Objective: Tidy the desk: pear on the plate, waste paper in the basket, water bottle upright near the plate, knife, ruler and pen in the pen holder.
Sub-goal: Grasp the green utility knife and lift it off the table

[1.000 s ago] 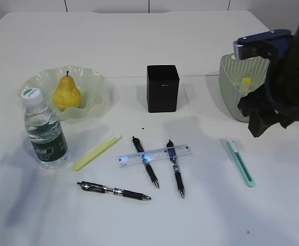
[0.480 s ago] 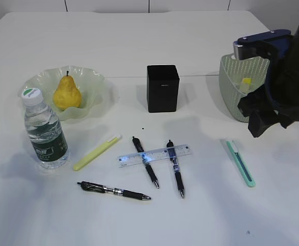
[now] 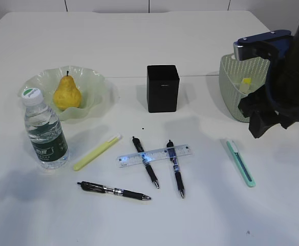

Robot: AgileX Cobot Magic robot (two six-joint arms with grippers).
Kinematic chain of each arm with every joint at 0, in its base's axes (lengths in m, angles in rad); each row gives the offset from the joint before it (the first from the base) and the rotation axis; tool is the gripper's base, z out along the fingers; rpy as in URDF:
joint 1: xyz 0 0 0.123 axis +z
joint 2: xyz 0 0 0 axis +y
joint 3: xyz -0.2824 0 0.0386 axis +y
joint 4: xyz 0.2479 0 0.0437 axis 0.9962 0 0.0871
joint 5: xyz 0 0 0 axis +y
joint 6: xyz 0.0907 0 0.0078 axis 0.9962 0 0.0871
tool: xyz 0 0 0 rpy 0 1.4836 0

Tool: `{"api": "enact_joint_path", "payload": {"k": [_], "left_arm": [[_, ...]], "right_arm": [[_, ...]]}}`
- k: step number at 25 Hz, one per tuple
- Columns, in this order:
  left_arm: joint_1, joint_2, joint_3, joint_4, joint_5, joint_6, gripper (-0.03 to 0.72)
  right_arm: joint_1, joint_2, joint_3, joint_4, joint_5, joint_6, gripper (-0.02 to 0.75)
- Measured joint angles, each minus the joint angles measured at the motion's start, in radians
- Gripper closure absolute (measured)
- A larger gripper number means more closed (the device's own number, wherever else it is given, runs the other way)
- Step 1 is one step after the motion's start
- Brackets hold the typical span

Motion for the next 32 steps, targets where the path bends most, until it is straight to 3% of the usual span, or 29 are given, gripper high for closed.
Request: {"api": "enact_joint_path", "payload": {"k": [8,20,32], "left_arm": [[0.000,-0.046,0.000,-0.099,0.116,0.035,0.119],[0.000,-0.115,0.000,-0.108,0.109,0.037,0.137],[0.000,-0.115,0.000,-0.112,0.149,0.037,0.151]], "right_arm": [[0.000,0.000,0.000,0.000,0.001,0.000,0.288],[0.000,0.007,0.000,0.000,-0.025,0.013,0.288],[0.000,0.189,-0.048,-0.009,-0.078,0.039,0.288]]}}
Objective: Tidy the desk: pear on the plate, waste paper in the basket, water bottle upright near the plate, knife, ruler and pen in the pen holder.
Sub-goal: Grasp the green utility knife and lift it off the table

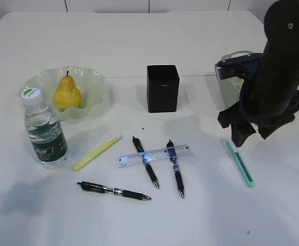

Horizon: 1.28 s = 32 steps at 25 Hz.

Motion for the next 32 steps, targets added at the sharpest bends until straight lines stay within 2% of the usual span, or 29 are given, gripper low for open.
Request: {"api": "enact_joint_path", "payload": {"k": [5,12,16,32], "left_arm": [[0.000,0.000,0.000,-0.005,0.002,0.000,0.151],[0.000,0.000,0.000,-0.007,0.004,0.000,0.157],[0.000,0.000,0.000,-0.008,0.005,0.000,0.157],[0.000,0.000,0.000,-0.014,0.005,0.000,0.160]], "right_arm": [[-0.009,0.101,-0.104,-0.034,0.000,0.029,0.288],[-0.069,0.204,-0.184,-0.007,0.014,0.038,0.288],[-0.092,0.239,-0.191,0.034,0.015,0.025,0.288],[-0.097,0.323,-0.210,0.045,-0.031,0.021,0.288]]}}
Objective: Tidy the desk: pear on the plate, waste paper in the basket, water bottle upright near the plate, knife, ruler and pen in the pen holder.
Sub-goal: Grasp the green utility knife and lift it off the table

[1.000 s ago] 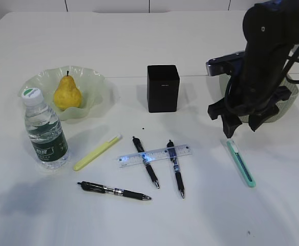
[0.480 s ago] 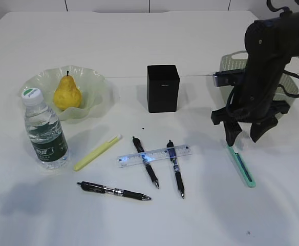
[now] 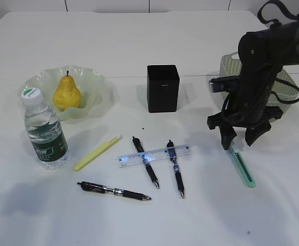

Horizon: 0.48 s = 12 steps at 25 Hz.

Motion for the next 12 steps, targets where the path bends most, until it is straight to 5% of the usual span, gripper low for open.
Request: {"api": "enact_joint_path", "payload": {"k": [12], "left_arm": [[-0.002,0.000,0.000,-0.005,0.000,0.000,0.161]], "right_arm": [[-0.010,0.031,0.000,0.000,-0.026,0.012,0.288]]}}
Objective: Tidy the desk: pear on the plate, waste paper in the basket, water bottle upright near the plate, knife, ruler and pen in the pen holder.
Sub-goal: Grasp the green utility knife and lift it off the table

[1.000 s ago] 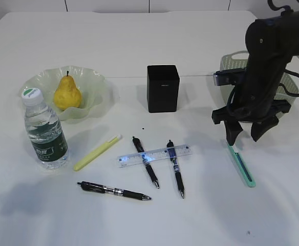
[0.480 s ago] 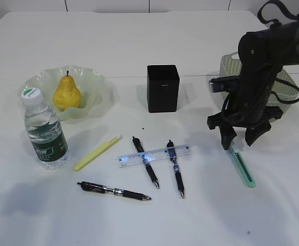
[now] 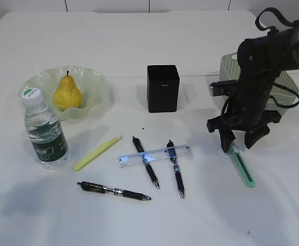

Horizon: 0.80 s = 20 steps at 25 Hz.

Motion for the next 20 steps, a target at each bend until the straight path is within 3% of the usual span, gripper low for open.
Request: {"api": "enact_joint_path", "payload": {"k": [13,20], "left_arm": [[0.000,0.000,0.000,0.000,0.000,0.000,0.161],[0.000,0.000,0.000,0.000,-0.009,0.000,0.161]], "right_arm": [[-0.001,0.039,-0.020,0.007,-0.008,0.015,0.298],[-0.001,0.039,-0.030,0.007,-0.008,0.022,0.459]]}}
